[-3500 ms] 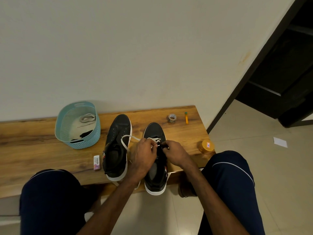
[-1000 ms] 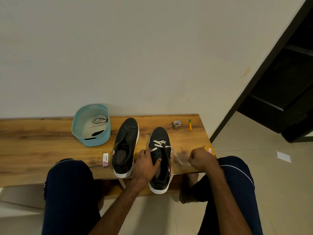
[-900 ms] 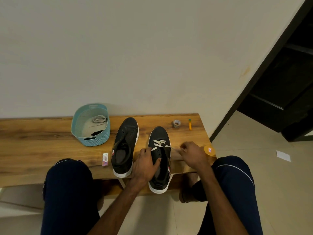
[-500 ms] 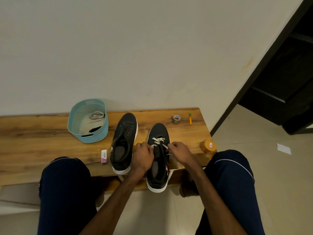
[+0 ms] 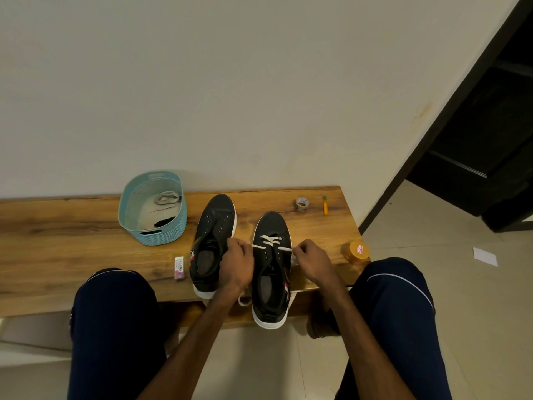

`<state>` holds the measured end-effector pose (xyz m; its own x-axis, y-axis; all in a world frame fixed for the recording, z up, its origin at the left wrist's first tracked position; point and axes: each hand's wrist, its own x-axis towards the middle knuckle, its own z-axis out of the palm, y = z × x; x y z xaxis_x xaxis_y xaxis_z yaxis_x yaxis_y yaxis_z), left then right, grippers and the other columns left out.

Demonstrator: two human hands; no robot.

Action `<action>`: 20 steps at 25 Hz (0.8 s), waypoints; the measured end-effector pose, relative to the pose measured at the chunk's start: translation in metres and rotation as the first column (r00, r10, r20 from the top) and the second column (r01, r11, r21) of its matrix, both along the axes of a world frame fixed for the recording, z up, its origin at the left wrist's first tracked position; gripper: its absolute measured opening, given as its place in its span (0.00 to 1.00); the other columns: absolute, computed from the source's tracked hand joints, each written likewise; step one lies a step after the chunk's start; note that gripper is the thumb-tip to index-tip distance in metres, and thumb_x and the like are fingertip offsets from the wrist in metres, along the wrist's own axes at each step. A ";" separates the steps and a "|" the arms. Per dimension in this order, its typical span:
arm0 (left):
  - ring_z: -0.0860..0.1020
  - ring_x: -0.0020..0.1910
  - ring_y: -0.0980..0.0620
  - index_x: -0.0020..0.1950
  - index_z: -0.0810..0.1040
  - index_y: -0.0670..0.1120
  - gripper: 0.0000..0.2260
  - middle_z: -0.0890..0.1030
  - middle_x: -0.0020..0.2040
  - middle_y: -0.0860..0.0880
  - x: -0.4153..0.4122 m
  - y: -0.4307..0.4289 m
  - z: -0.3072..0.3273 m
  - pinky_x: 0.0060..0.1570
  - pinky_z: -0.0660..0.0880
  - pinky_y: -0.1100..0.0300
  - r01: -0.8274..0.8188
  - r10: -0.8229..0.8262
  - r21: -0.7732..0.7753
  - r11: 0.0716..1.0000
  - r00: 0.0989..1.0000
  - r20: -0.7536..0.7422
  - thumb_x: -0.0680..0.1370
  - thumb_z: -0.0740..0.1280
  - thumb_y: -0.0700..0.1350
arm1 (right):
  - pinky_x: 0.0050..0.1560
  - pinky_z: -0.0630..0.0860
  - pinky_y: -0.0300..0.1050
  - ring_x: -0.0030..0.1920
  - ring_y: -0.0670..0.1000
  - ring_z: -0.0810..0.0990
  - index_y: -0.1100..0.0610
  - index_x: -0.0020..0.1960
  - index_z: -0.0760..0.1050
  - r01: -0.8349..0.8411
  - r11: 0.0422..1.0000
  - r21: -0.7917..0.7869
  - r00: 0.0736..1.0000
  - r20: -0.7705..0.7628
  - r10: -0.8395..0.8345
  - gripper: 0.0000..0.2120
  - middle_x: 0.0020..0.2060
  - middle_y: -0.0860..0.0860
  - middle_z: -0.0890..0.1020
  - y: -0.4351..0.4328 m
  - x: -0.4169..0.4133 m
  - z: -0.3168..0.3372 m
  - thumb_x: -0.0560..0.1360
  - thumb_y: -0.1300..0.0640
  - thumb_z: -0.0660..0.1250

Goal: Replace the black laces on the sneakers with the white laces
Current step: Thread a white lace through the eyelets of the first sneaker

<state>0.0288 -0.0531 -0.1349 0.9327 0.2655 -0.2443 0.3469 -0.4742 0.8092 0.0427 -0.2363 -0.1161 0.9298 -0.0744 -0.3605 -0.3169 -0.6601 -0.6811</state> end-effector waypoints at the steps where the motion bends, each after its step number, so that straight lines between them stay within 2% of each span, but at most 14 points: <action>1: 0.77 0.48 0.55 0.59 0.69 0.48 0.13 0.77 0.55 0.49 -0.003 -0.001 0.004 0.42 0.74 0.59 0.044 -0.050 0.125 0.991 0.997 0.050 0.82 0.61 0.55 | 0.43 0.70 0.45 0.48 0.51 0.76 0.58 0.59 0.71 -0.025 0.994 -0.107 0.999 0.024 0.028 0.12 0.53 0.54 0.77 -0.005 0.000 0.000 0.82 0.51 0.59; 3: 0.71 0.55 0.55 0.62 0.69 0.49 0.19 0.70 0.58 0.52 -0.008 -0.005 0.009 0.47 0.71 0.60 0.116 -0.163 0.332 0.936 0.979 0.119 0.78 0.65 0.60 | 0.48 0.74 0.48 0.52 0.54 0.76 0.59 0.63 0.66 -0.045 0.963 -0.264 0.999 0.006 0.049 0.14 0.55 0.56 0.76 -0.015 0.000 0.001 0.82 0.52 0.59; 4: 0.70 0.57 0.54 0.62 0.69 0.49 0.21 0.69 0.58 0.51 -0.009 -0.006 0.010 0.49 0.71 0.59 0.153 -0.211 0.375 0.914 0.970 0.118 0.77 0.66 0.61 | 0.49 0.75 0.50 0.52 0.56 0.77 0.59 0.65 0.63 -0.051 0.955 -0.293 0.999 -0.032 0.044 0.16 0.54 0.57 0.76 -0.019 0.000 0.003 0.81 0.53 0.59; 7: 0.71 0.60 0.51 0.65 0.70 0.49 0.26 0.71 0.61 0.50 -0.010 -0.009 0.004 0.57 0.74 0.56 0.281 -0.304 0.344 0.896 0.952 0.014 0.74 0.71 0.61 | 0.48 0.72 0.48 0.53 0.56 0.77 0.61 0.66 0.61 -0.080 0.946 -0.314 0.994 -0.100 0.051 0.17 0.55 0.59 0.78 -0.027 -0.002 0.010 0.81 0.55 0.59; 10: 0.75 0.60 0.52 0.65 0.71 0.49 0.24 0.74 0.61 0.51 -0.010 -0.011 0.000 0.59 0.75 0.56 0.294 -0.310 0.297 0.908 0.951 0.007 0.73 0.74 0.55 | 0.50 0.73 0.46 0.52 0.53 0.75 0.60 0.65 0.68 -0.172 0.934 -0.313 0.983 -0.110 0.144 0.14 0.58 0.58 0.78 -0.030 -0.005 0.018 0.80 0.61 0.61; 13: 0.77 0.57 0.53 0.64 0.74 0.48 0.17 0.76 0.60 0.50 -0.010 -0.012 0.002 0.57 0.76 0.59 0.261 -0.290 0.314 0.913 0.956 0.048 0.78 0.69 0.52 | 0.54 0.79 0.48 0.54 0.52 0.80 0.57 0.63 0.71 -0.104 0.979 -0.173 0.995 -0.007 0.104 0.16 0.58 0.56 0.81 -0.032 -0.001 0.016 0.77 0.67 0.65; 15: 0.77 0.56 0.54 0.65 0.75 0.47 0.14 0.77 0.60 0.50 -0.012 -0.012 0.005 0.54 0.74 0.61 0.243 -0.281 0.337 0.910 0.957 0.068 0.80 0.66 0.49 | 0.50 0.81 0.48 0.49 0.50 0.83 0.55 0.59 0.72 -0.007 0.997 -0.072 0.997 0.073 0.012 0.14 0.53 0.55 0.83 -0.032 0.003 0.016 0.77 0.68 0.66; 16: 0.77 0.55 0.54 0.65 0.75 0.46 0.13 0.78 0.59 0.49 -0.012 -0.012 0.006 0.53 0.72 0.63 0.233 -0.273 0.340 0.911 0.959 0.076 0.81 0.65 0.48 | 0.49 0.81 0.47 0.48 0.50 0.82 0.55 0.58 0.73 0.014 0.997 -0.071 0.995 0.103 -0.007 0.12 0.52 0.54 0.83 -0.032 0.003 0.017 0.77 0.67 0.66; 18: 0.77 0.54 0.54 0.65 0.75 0.46 0.13 0.78 0.59 0.49 -0.013 -0.012 0.007 0.52 0.72 0.63 0.221 -0.262 0.334 0.916 0.962 0.083 0.81 0.64 0.47 | 0.47 0.78 0.44 0.49 0.49 0.79 0.55 0.57 0.76 0.001 0.984 -0.180 0.992 0.126 0.022 0.11 0.53 0.52 0.81 -0.034 0.005 0.013 0.78 0.66 0.66; 20: 0.77 0.54 0.53 0.64 0.76 0.46 0.13 0.78 0.58 0.49 -0.012 -0.012 0.006 0.54 0.74 0.60 0.223 -0.264 0.335 0.915 0.961 0.081 0.81 0.65 0.47 | 0.50 0.77 0.45 0.51 0.50 0.78 0.54 0.57 0.77 -0.052 0.948 -0.313 0.997 0.042 0.068 0.09 0.54 0.52 0.80 -0.036 0.004 0.006 0.78 0.64 0.67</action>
<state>0.0163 -0.0654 -0.1285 0.9954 0.0710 -0.0646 0.0959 -0.7714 0.6291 0.0463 -0.2721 -0.1099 0.9527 -0.1186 -0.2798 -0.2399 -0.8588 -0.4528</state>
